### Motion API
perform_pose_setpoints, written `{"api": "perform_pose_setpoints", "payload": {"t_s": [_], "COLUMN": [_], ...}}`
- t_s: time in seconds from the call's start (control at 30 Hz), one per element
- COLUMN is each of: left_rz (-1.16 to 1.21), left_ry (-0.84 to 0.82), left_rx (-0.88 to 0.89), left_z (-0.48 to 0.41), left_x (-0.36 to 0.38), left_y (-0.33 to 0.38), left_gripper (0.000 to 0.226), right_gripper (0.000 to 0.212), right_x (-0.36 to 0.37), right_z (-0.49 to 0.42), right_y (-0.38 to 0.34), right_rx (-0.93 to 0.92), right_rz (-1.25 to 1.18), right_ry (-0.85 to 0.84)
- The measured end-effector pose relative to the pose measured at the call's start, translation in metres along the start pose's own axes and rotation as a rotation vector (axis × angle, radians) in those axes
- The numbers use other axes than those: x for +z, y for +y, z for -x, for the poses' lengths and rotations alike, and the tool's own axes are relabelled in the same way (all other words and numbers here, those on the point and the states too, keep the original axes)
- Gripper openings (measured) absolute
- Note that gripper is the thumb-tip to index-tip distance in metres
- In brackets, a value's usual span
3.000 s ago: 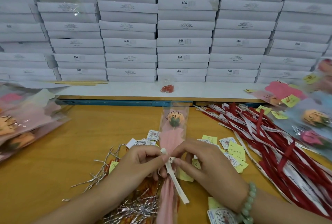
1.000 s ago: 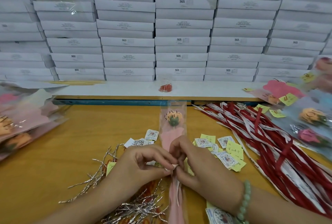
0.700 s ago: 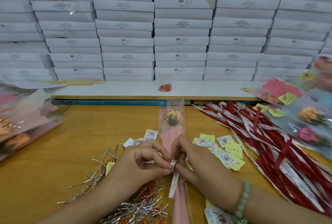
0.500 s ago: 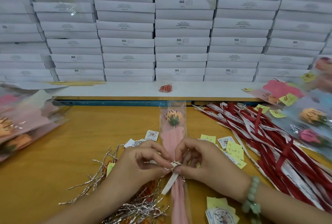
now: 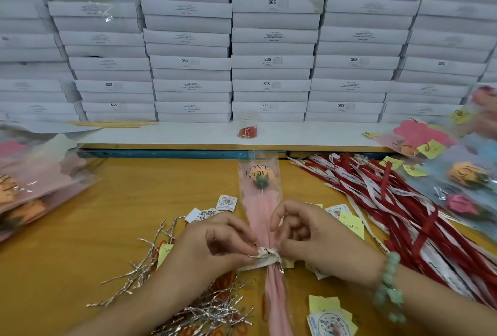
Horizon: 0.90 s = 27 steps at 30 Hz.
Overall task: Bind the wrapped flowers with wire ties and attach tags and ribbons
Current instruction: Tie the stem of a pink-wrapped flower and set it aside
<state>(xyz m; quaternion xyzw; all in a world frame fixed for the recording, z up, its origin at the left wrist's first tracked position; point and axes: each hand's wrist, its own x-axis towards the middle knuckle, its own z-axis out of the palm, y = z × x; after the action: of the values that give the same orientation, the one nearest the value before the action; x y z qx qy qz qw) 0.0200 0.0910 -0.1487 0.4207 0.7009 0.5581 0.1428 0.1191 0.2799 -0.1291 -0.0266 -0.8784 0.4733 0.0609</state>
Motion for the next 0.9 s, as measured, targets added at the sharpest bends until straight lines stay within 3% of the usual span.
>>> {"api": "perform_pose_setpoints", "payload": {"t_s": [0.1, 0.2, 0.37, 0.67, 0.9], "left_rz": [-0.012, -0.044, -0.066, -0.034, 0.004], "left_ry": [-0.01, -0.016, -0.021, -0.005, -0.114], "left_rx": [0.004, 0.0, 0.005, 0.045, -0.012], "left_z": [0.0, 0.001, 0.002, 0.005, 0.008], "left_x": [0.0, 0.0, 0.0, -0.002, -0.002], "left_y": [0.002, 0.002, 0.002, 0.001, 0.002], "left_gripper": [0.004, 0.017, 0.022, 0.015, 0.019], "right_gripper": [0.024, 0.024, 0.025, 0.02, 0.003], "right_x": [-0.001, -0.002, -0.001, 0.001, -0.023], "right_z": [0.001, 0.002, 0.005, 0.005, -0.001], "right_y": [0.001, 0.0, -0.004, -0.003, 0.0], "right_rx": [0.017, 0.007, 0.006, 0.0, 0.007], "right_rz": [0.108, 0.251, 0.479, 0.491, 0.58], "right_ry": [0.043, 0.103, 0.078, 0.025, 0.171]}}
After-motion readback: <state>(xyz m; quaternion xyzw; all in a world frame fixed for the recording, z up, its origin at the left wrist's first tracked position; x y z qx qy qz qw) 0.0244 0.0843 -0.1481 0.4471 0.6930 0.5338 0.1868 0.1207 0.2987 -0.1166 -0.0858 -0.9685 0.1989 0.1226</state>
